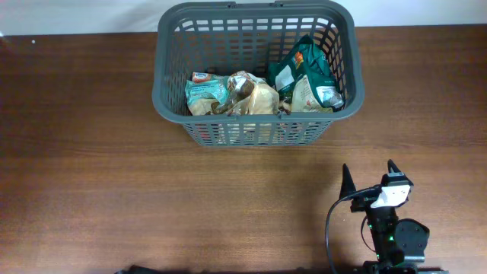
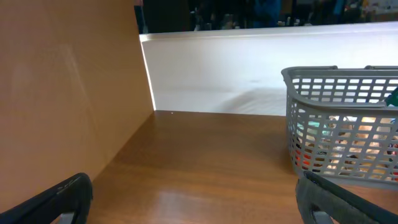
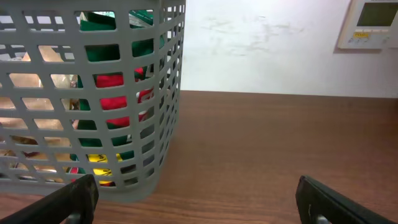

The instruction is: Pack container

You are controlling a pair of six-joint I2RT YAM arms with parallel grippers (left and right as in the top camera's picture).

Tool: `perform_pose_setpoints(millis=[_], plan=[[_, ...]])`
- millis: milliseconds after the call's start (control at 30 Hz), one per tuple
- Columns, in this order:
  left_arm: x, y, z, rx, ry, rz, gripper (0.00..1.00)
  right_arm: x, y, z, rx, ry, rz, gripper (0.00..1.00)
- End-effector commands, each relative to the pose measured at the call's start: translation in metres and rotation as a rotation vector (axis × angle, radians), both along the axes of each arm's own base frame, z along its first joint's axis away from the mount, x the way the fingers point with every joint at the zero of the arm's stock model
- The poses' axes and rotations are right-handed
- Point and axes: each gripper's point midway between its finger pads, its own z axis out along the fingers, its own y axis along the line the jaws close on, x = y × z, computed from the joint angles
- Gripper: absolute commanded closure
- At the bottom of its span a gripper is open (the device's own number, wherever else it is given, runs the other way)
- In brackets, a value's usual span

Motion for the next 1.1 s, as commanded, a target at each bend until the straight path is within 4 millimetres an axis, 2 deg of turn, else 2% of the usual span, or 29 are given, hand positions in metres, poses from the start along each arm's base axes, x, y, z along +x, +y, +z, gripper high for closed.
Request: perform_pose_setpoints(millis=[0, 67, 133, 367, 533, 700, 833, 1000, 1067], plan=[[-0.001, 0.002, -0.001, -0.008, -0.001, 0.015, 0.01, 0.0, 0.0, -0.002, -0.006, 0.005, -0.002, 0.01], [-0.001, 0.002, 0.0, -0.004, -0.006, 0.014, 0.01, 0.0, 0.0, -0.002, -0.006, 0.005, -0.002, 0.01], [0.002, -0.01, 0.004, -0.012, -0.022, -0.053, 0.01, 0.0, 0.0, -0.002, -0.006, 0.005, -0.002, 0.01], [0.015, -0.045, 0.06, -0.046, -0.235, -0.213, 0.01, 0.0, 0.0, -0.002, -0.006, 0.005, -0.002, 0.01], [0.039, -0.073, 0.074, -0.031, -0.324, -0.235, 0.01, 0.0, 0.0, -0.002, -0.006, 0.005, -0.002, 0.01], [0.08, -0.098, 0.064, -0.002, -0.409, -0.291, 0.01, 0.0, 0.0, -0.002, -0.006, 0.005, -0.002, 0.01], [0.13, -0.114, 0.049, 0.02, -0.429, -0.343, 0.01, 0.0, 0.0, -0.002, -0.006, 0.005, -0.002, 0.01], [0.195, -0.124, 0.017, 0.033, -0.452, -0.383, 0.01, 0.0, 0.0, -0.002, -0.006, 0.005, -0.002, 0.01], [0.219, -0.124, -0.003, 0.035, -0.455, -0.374, 0.01, 0.0, 0.0, -0.002, -0.006, 0.005, -0.002, 0.01]])
